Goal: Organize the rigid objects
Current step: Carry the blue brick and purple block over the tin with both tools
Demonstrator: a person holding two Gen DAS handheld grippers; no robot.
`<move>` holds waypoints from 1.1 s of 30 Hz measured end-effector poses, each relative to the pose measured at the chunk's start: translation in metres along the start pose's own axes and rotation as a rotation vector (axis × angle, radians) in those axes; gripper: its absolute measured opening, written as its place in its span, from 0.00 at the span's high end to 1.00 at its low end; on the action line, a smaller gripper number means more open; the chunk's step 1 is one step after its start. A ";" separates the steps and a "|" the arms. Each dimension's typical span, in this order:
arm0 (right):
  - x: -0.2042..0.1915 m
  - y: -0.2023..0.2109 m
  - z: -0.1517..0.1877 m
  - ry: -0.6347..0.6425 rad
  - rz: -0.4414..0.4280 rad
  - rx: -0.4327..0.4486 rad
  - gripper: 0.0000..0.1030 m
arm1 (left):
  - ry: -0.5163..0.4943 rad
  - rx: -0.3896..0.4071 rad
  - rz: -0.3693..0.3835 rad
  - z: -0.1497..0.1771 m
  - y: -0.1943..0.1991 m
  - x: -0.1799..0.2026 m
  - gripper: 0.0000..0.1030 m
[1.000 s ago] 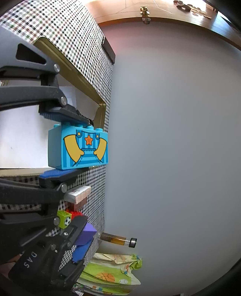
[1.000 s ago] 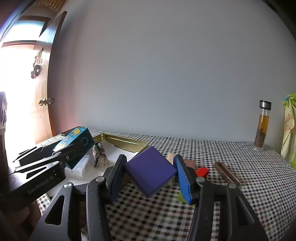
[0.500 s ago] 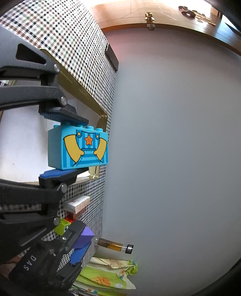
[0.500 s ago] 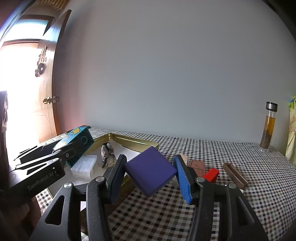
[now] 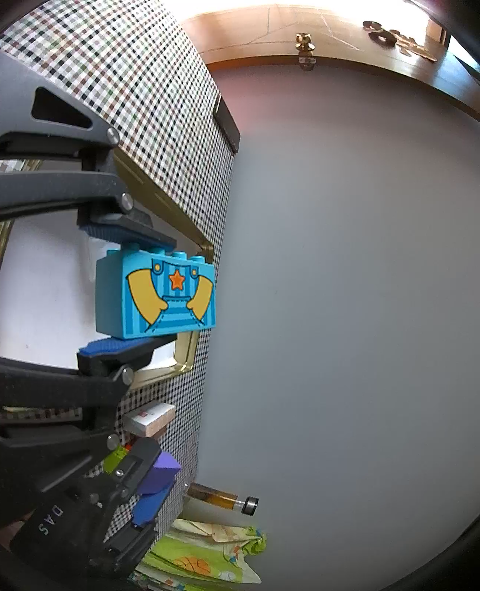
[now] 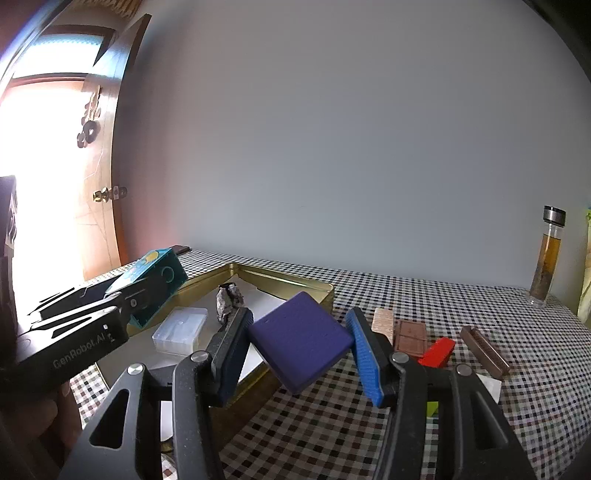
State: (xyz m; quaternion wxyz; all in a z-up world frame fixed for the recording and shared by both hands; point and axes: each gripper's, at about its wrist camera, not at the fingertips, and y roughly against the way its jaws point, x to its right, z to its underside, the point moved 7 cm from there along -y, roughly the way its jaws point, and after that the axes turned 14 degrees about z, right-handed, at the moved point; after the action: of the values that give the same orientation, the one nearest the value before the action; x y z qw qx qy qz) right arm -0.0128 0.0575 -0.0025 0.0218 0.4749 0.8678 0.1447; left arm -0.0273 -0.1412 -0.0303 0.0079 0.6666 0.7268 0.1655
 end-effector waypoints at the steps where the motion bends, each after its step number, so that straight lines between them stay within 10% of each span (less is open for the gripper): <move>1: -0.001 0.000 0.000 0.001 -0.002 0.000 0.46 | -0.003 0.001 -0.006 0.000 0.000 -0.001 0.60; 33: -0.029 -0.012 0.001 0.040 -0.040 -0.014 0.46 | -0.028 0.001 -0.077 -0.004 0.004 -0.028 0.60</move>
State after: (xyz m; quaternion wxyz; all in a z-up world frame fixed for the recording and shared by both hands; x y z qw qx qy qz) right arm -0.0062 0.0276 -0.0094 0.0105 0.4543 0.8763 0.1598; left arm -0.0219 -0.1687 -0.0310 0.0242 0.6403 0.7519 0.1552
